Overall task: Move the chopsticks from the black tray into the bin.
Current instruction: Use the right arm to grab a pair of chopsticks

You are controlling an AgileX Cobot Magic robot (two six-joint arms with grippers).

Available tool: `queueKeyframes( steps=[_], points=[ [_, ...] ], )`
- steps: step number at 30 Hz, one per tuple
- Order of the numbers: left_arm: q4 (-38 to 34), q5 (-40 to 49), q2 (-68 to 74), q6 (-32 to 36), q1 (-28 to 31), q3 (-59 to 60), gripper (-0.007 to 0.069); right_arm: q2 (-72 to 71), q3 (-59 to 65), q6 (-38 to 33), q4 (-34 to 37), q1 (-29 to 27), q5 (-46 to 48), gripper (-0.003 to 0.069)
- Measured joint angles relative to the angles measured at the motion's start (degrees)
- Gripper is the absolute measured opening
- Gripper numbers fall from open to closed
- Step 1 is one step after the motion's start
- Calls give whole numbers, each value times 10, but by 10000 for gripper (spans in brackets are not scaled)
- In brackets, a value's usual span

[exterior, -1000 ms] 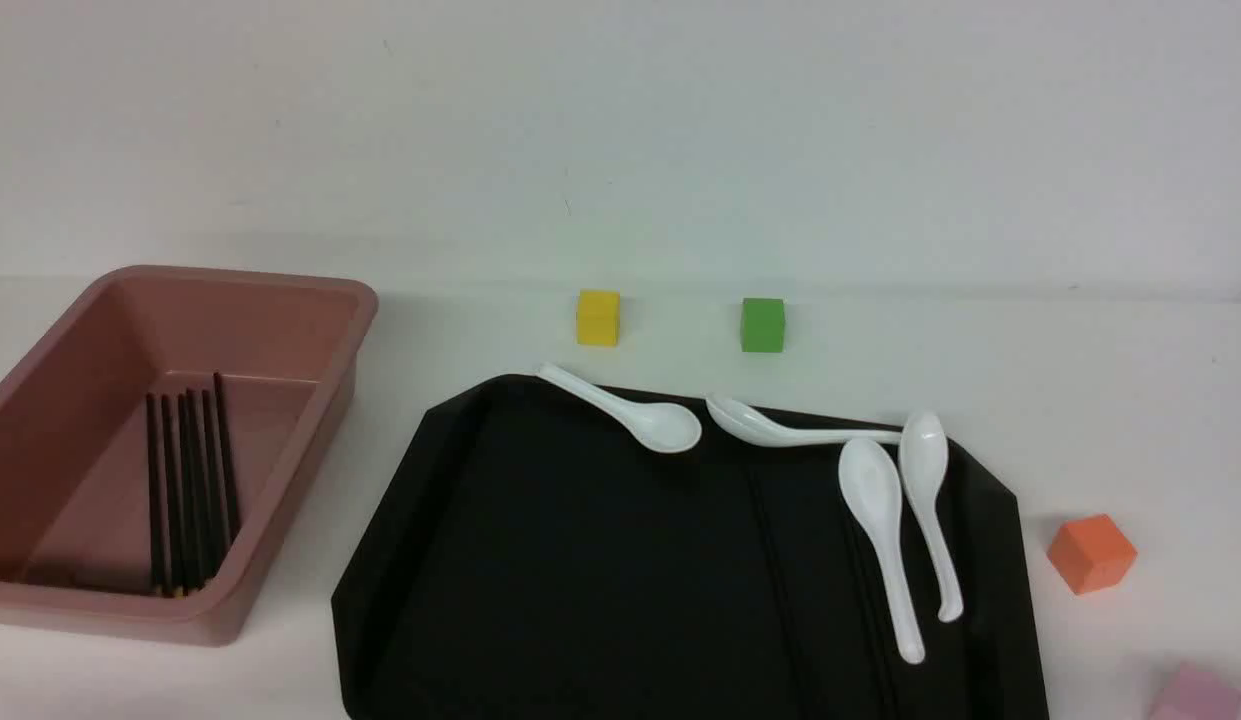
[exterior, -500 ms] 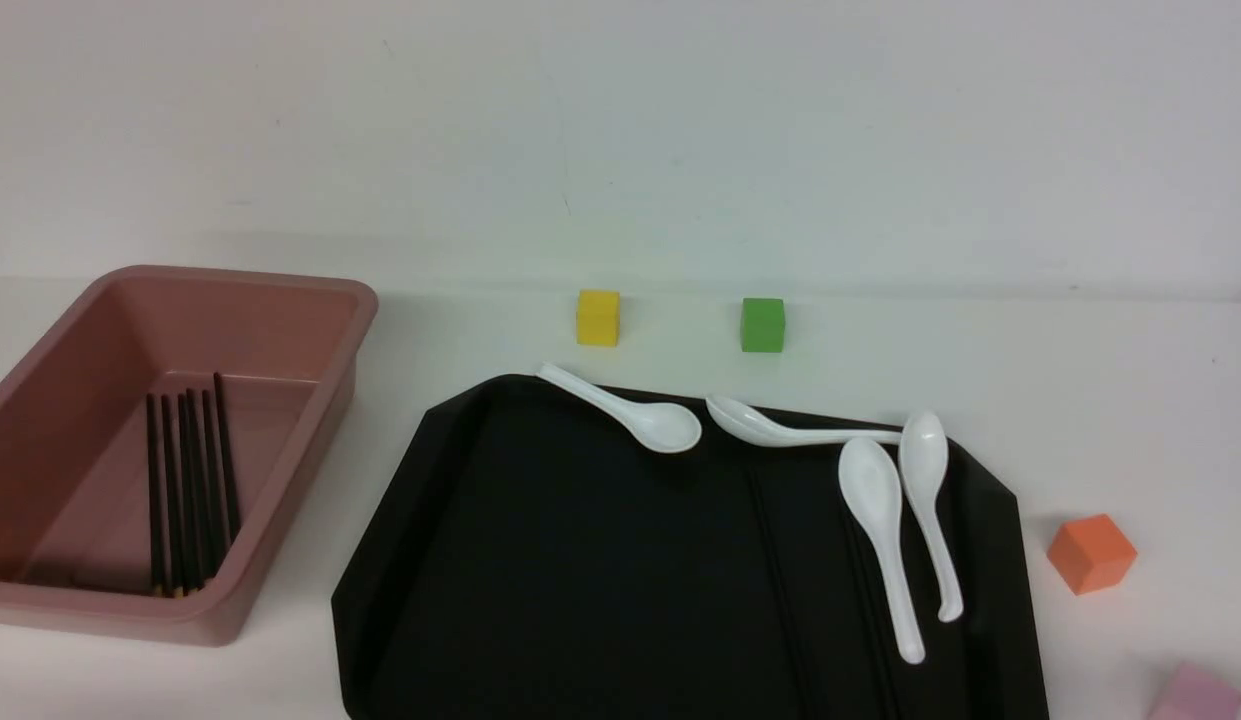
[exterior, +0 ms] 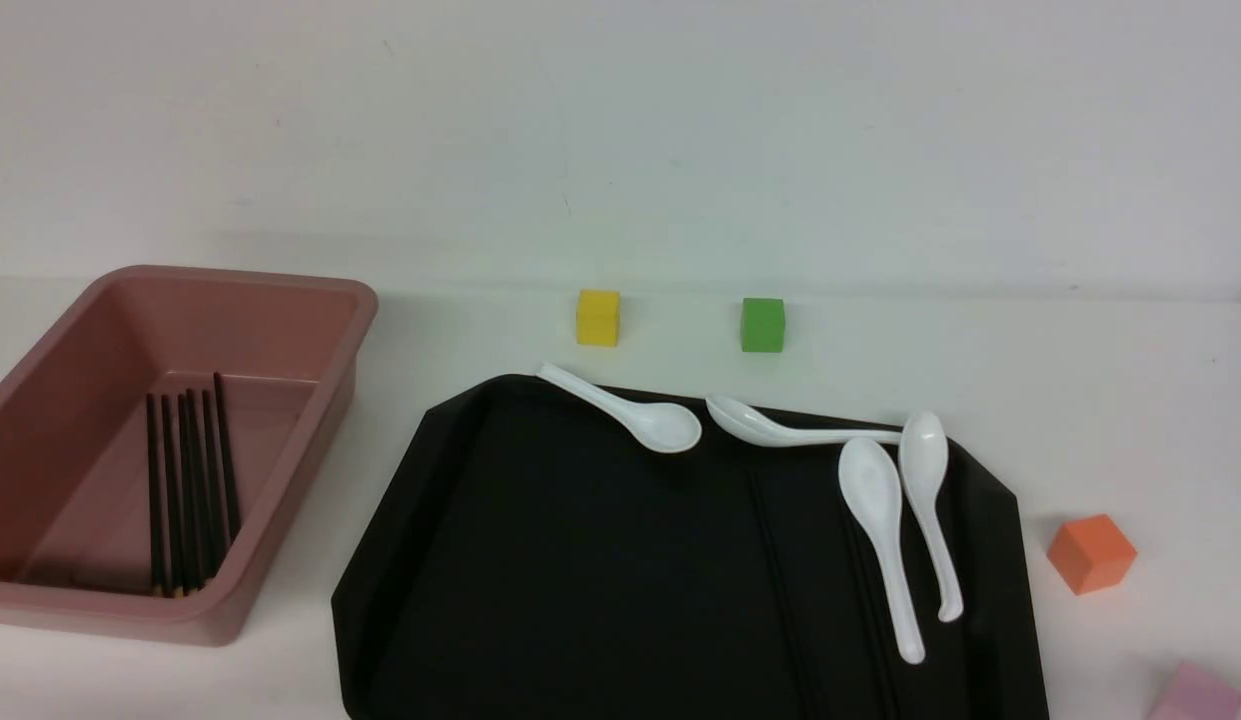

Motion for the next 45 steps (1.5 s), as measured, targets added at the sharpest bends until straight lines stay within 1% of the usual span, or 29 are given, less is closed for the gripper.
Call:
queueKeyframes(
  steps=[12,15,18,19,21,22,23,24,25,27,34,37,39,41,43,44,45],
  points=[
    [0,0,0,0,0,0,111,0,0,0,0,0,0,240],
    [0,0,0,0,0,0,113,0,0,6,23,0,-5,240],
    [0,0,0,0,0,0,113,0,2,41,93,0,-17,240],
    [0,0,0,0,0,0,113,0,3,67,139,0,-26,240],
    [0,0,0,0,0,0,113,0,3,100,200,0,-43,240],
    [0,0,0,0,0,0,113,0,3,123,246,0,-56,240],
    [0,0,0,0,0,0,113,0,3,125,252,0,-61,240],
    [0,0,0,0,0,0,113,0,3,138,291,0,-73,240],
    [0,0,0,0,0,0,113,0,3,141,309,0,-80,240],
    [0,0,0,0,0,0,113,0,3,142,321,0,-84,240],
    [0,0,0,0,0,0,118,0,3,146,341,0,-80,235],
    [0,0,0,0,0,0,123,0,-27,133,337,0,-56,204],
    [0,0,0,0,0,0,125,9,-76,104,323,0,-49,157],
    [0,0,0,0,0,0,125,45,-136,74,297,0,-36,93],
    [0,0,0,0,0,0,128,104,-203,48,258,0,-1,21],
    [0,0,0,0,0,0,130,141,-225,43,242,0,19,4],
    [0,0,0,0,0,0,132,181,-257,37,219,0,60,-6]
  ],
)
